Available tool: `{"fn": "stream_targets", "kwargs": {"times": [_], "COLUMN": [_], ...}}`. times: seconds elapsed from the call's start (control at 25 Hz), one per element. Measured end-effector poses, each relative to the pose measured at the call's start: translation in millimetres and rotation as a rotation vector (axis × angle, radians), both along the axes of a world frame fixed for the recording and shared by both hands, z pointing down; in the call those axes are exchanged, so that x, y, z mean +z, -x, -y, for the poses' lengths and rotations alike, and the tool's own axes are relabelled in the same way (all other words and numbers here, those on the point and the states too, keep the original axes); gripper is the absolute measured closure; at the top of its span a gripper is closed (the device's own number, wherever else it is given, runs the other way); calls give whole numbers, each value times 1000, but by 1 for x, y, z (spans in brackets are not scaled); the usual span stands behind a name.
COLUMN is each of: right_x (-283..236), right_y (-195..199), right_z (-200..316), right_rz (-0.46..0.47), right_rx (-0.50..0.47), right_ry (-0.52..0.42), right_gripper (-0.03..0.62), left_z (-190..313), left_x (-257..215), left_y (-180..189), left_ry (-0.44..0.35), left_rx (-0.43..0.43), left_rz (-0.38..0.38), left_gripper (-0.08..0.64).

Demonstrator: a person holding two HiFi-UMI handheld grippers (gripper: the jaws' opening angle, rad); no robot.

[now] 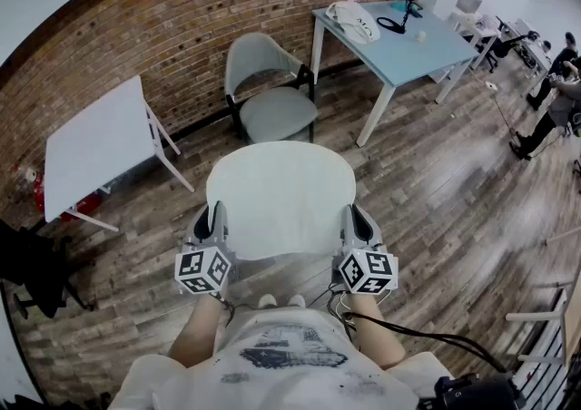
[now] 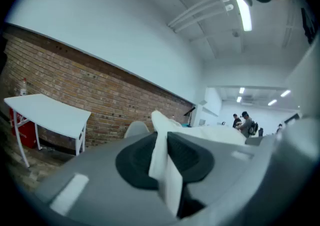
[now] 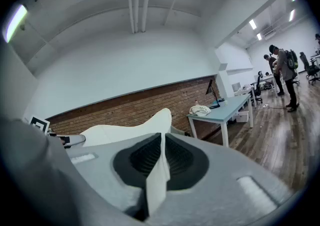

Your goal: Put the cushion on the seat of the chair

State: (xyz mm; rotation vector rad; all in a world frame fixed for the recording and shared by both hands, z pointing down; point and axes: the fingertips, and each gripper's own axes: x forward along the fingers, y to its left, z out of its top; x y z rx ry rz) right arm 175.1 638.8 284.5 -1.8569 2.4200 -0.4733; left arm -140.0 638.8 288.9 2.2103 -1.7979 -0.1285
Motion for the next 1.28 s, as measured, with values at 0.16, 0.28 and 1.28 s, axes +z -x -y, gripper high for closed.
{"fn": "stream_targets", "kwargs": {"times": [0.16, 0.28, 1.28], "right_x": [-2, 0, 26], "right_y": [-2, -12, -47], "right_z": [-3, -3, 91], "right_rz": [16, 30, 28], "right_rx": [8, 13, 40], "right_ry": [-10, -8, 17], "right_gripper": [569, 569, 568], "left_z": [-1, -2, 109], "left_x": [-4, -3, 29], "left_y": [2, -5, -43], "left_ry": [-4, -2, 20], "left_rx": [-3, -1, 49], "left_rz": [4, 6, -5], "left_gripper": [512, 512, 512]}}
